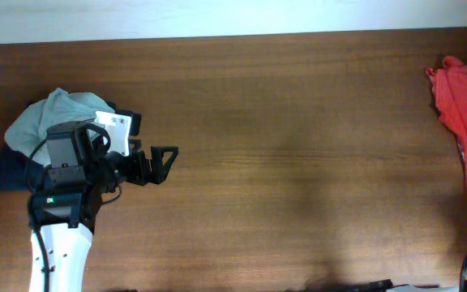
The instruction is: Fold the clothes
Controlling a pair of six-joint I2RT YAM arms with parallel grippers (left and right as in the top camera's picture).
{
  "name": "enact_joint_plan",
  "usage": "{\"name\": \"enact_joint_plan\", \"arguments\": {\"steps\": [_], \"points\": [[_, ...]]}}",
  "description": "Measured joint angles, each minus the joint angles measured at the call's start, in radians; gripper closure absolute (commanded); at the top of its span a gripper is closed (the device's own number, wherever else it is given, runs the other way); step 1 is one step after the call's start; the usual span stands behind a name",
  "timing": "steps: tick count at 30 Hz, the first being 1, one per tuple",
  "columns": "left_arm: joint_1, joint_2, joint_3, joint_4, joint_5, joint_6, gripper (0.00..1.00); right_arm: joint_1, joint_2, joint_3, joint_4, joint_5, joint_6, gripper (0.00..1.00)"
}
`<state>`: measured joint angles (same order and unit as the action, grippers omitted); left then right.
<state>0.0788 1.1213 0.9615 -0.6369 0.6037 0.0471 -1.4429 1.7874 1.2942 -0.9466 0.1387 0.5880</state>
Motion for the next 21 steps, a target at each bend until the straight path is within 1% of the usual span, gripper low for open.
{"name": "enact_joint_plan", "arguments": {"steps": [11, 18, 20, 21], "points": [[0.000, 0.000, 0.000, 0.000, 0.015, 0.000, 0.01, -0.035, 0.002, 0.000, -0.005, 0.003, 0.070, 0.37], [0.000, 0.000, 0.000, 0.000, 0.030, 0.000, 0.01, -0.035, 0.056, 0.000, -0.001, -0.014, 0.099, 0.37], [0.000, 0.000, 0.000, 0.001, 0.045, 0.000, 0.01, -0.035, 0.058, 0.000, -0.011, -0.016, 0.101, 0.46], [0.000, 0.000, 0.000, 0.001, 0.050, -0.001, 0.01, -0.035, 0.058, 0.000, -0.006, -0.016, 0.107, 0.56]]}}
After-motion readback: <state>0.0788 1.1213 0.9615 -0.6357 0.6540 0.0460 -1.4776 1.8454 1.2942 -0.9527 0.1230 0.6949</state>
